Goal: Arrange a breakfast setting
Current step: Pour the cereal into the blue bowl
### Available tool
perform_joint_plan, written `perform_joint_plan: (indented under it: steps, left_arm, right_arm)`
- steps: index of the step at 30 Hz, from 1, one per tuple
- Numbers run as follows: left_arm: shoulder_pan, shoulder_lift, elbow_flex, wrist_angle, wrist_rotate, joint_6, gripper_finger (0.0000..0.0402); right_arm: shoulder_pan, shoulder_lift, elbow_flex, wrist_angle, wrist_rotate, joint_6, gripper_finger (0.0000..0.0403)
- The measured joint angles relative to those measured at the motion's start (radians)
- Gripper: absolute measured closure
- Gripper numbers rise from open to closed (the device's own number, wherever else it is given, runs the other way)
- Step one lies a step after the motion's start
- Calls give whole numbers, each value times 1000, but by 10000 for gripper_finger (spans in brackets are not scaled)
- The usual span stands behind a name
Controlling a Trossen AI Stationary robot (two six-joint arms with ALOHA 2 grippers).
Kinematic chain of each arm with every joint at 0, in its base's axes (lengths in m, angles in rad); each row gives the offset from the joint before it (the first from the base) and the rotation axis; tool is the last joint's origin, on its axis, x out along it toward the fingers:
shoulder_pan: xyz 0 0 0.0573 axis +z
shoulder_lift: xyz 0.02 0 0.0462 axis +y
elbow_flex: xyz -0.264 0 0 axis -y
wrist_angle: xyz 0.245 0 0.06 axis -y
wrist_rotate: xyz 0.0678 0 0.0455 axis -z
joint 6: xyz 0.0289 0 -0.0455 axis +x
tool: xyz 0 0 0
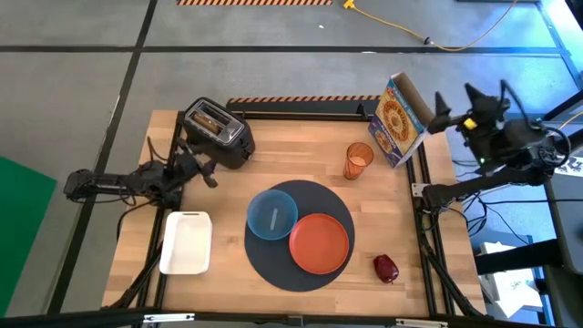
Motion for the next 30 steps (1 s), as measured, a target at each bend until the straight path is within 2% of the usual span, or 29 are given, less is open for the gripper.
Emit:
perform_joint_plan:
  steps: [3,5,7,10,14,18,24,30]
  left_arm:
    - [16,0,0,-64,75,67,225]
    - [22,5,0,-104,96,72,225]
    - [23,5,0,-65,91,62,225]
    - [23,4,23,0,96,53,225]
    - [23,6,58,-11,190,86,225]
    - [23,29,74,-11,219,60,225]
    - [23,79,76,-8,222,3,225]
    - [23,133,76,-2,222,-19,225]
  right_arm:
    - [0,-3,-7,-206,-75,99,43]
    - [-1,-2,-8,-389,-96,239,43]
    - [-1,-4,-8,-545,-120,412,43]
    - [-1,-25,-8,-698,-185,615,43]
    - [-1,-55,-8,-886,-322,816,43]
    - [-2,-59,-29,-1078,-349,1007,43]
    - [-1,-64,-124,-1136,-433,1139,43]
    - [-1,-80,-226,-1168,-397,1280,43]
